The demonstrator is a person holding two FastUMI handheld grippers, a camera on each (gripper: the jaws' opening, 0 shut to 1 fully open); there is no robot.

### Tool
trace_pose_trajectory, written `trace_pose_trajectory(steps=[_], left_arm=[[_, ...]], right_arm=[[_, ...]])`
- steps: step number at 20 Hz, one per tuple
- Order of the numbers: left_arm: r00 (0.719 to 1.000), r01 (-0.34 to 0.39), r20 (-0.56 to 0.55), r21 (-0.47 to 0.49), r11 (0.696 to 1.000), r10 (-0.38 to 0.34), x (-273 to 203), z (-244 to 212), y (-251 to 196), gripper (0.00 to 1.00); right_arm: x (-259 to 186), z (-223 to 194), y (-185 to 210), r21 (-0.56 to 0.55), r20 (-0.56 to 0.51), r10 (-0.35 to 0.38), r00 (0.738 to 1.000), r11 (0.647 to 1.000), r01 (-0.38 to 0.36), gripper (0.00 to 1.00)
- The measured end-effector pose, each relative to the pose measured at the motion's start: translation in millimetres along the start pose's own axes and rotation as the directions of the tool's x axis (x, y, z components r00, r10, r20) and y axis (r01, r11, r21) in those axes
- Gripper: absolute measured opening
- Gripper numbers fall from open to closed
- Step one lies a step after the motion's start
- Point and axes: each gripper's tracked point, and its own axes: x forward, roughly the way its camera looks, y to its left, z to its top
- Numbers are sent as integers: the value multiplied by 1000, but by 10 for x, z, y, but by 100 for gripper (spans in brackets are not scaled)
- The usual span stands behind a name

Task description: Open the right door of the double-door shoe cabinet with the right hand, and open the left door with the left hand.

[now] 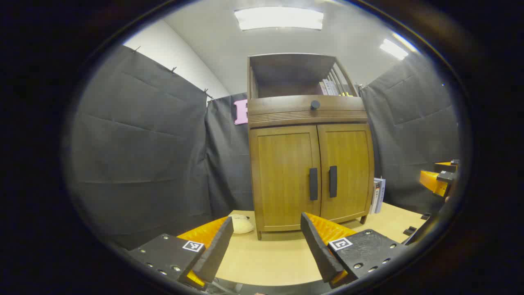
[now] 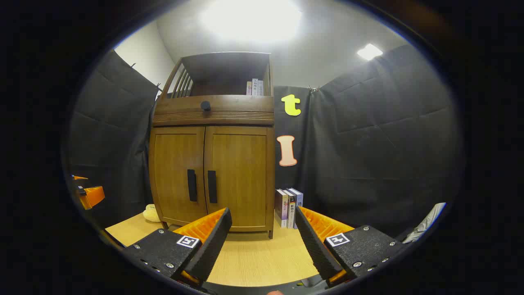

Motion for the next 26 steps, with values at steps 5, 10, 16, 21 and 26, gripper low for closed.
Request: trace_pose_trajectory(steps=[5, 10, 16, 21, 26], left_arm=[[1000, -1, 3, -2, 1000, 1, 14, 12, 2, 100], [1000, -3, 8, -1, 1000, 3, 31, 21, 7, 100], [1000, 3, 18, -5, 1000, -3, 58, 45, 4, 94], [1000, -4, 20, -6, 1000, 4, 71, 50, 14, 100], [999, -29, 20, -20, 999, 30, 274, 132, 79, 100]], right_arm=[[51, -32, 53, -3, -9, 0, 1000, 1000, 0, 96], [111, -15, 94, -3, -4, 1, 1000, 1000, -1, 96], [316, 53, 209, 5, 8, 17, 1000, 1000, -17, 96], [683, 278, 399, 25, 63, 63, 996, 998, -64, 96], [1109, 370, 560, 23, 87, 87, 992, 996, -89, 96]])
